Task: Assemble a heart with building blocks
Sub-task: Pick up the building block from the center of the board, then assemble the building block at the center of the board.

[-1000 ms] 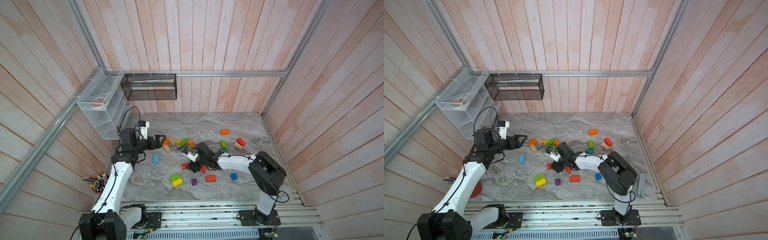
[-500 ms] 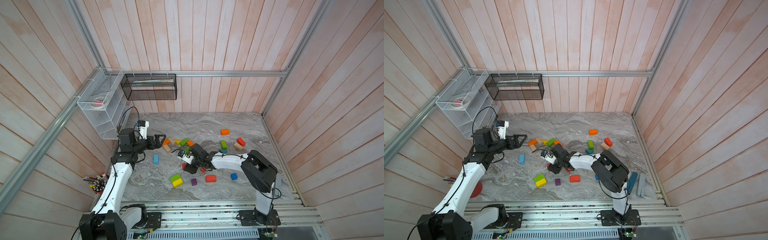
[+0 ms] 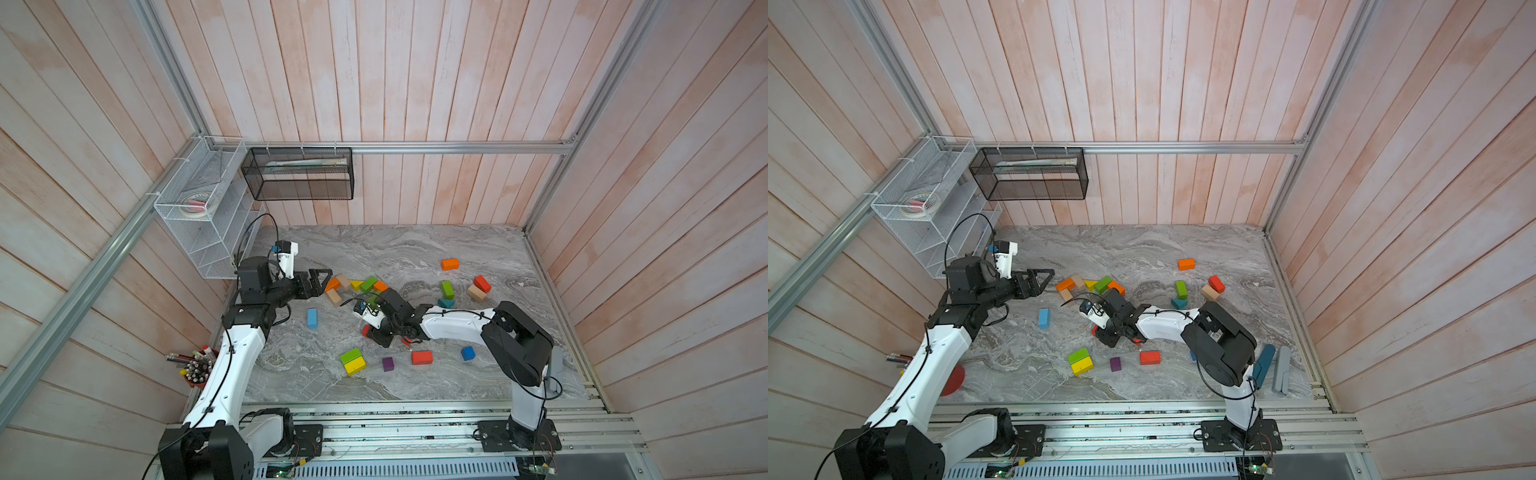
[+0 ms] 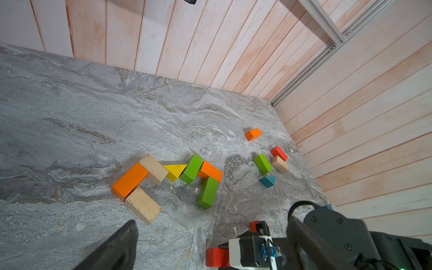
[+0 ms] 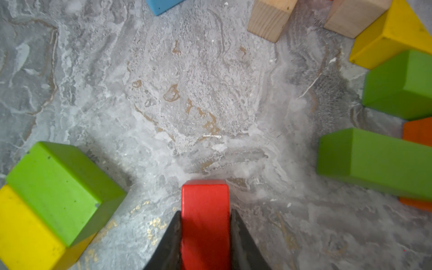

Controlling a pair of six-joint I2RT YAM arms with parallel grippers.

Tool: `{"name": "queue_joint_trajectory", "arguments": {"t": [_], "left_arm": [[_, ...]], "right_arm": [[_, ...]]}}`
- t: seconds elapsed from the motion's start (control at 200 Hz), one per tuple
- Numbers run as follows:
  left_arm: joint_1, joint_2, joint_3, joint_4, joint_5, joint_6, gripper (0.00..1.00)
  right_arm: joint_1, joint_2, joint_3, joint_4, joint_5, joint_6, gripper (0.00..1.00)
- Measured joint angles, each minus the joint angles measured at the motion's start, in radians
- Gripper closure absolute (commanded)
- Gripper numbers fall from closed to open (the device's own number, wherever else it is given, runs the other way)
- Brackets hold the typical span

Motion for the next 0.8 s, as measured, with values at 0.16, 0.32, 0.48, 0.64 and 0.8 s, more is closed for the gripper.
{"name": "queue_joint_trajectory", "arguments": {"t": [0.16, 0.32, 0.48, 0.64, 0.8], "left_arm": [[0.000, -0.016, -0.012, 0.000, -0.032, -0.002, 0.00], [0.003, -0.074, -0.032, 0.000, -0.137, -0.001, 0.00], [0.012, -0.156, -0.056, 0.013, -0.233, -0.001, 0.00], [0.014, -0.191, -0.068, 0.028, -0.280, -0.001, 0.00], [0.021, -0.191, -0.071, 0.027, -0.318, -0.001, 0.00]], "right_arm": [[0.018, 0.054, 0.083, 0.025, 0.049, 0.092, 0.74], [0.034, 0.133, 0.203, 0.025, 0.111, 0.180, 0.74], [0.041, 0.209, 0.316, -0.002, 0.180, 0.251, 0.74], [0.045, 0.264, 0.403, -0.035, 0.243, 0.303, 0.74], [0.046, 0.295, 0.462, -0.074, 0.277, 0.350, 0.74]]}}
